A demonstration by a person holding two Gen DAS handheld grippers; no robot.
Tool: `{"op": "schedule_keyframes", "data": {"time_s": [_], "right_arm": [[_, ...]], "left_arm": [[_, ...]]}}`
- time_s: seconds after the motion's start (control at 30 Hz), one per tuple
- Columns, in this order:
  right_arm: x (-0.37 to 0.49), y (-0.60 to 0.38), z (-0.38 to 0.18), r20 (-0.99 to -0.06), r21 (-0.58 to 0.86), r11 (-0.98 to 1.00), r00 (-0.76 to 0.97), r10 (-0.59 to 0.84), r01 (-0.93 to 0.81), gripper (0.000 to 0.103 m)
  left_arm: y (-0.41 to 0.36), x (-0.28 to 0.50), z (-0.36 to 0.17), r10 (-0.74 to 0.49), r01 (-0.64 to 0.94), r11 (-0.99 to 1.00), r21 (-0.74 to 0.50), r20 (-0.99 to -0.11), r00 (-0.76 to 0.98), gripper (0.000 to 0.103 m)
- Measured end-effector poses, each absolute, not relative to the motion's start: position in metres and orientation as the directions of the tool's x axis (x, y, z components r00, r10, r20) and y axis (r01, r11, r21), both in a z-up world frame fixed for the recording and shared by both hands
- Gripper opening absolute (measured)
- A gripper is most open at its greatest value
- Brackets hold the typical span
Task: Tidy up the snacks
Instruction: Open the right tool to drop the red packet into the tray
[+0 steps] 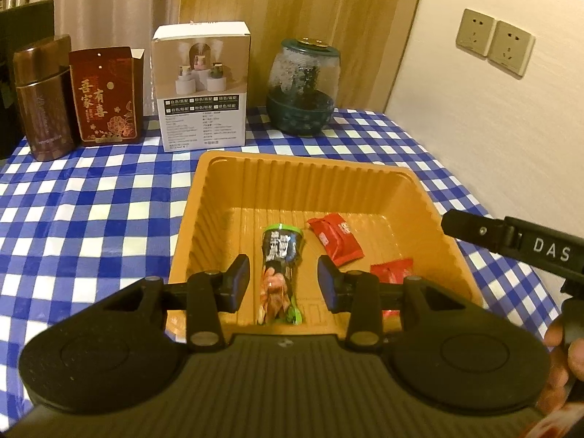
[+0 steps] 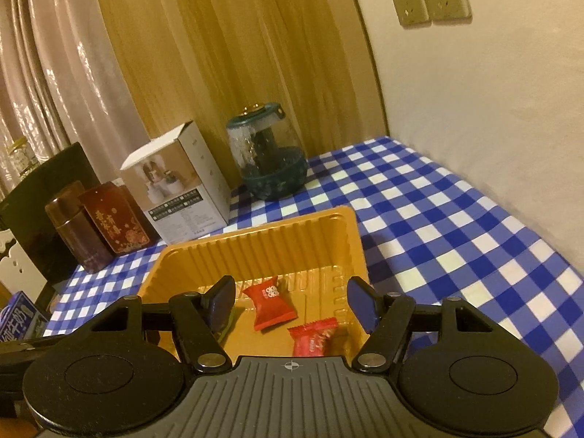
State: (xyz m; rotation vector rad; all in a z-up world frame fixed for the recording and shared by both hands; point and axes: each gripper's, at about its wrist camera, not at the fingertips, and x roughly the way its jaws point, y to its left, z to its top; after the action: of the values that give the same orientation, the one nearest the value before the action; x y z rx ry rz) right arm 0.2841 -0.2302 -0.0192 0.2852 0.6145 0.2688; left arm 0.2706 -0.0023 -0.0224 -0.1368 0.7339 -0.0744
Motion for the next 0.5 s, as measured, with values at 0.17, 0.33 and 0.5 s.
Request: {"op": "schedule_keyframes", "data": {"time_s": [0.17,0.33,0.5], "right_arm": [[0.255,-0.231,-0.013,-0.525,0.324,0.933,0.790,0.317,-0.159,0.068],[0.222,-0.232,-0.010,-0.547,0.308,0.938,0.777,0.313,-0.162,0.068],[0.187,-0.236,-0.009,-0.579,0.312,0.938,0.754,0.312,-0.148,0.068]], "left_arm": [[-0.002,0.240,-0.015,-0.117,0.024,0.989,-0.148,-0.663,0.739,0.037],[-0.001,0.205,-0.009,-0.120,0.031,0.989,-0.143,-0.678,0.725,0.041],[0.001,0.170,-0.006,-0.126,0.035,0.989,-0.144,-0.694,0.709,0.045]]}}
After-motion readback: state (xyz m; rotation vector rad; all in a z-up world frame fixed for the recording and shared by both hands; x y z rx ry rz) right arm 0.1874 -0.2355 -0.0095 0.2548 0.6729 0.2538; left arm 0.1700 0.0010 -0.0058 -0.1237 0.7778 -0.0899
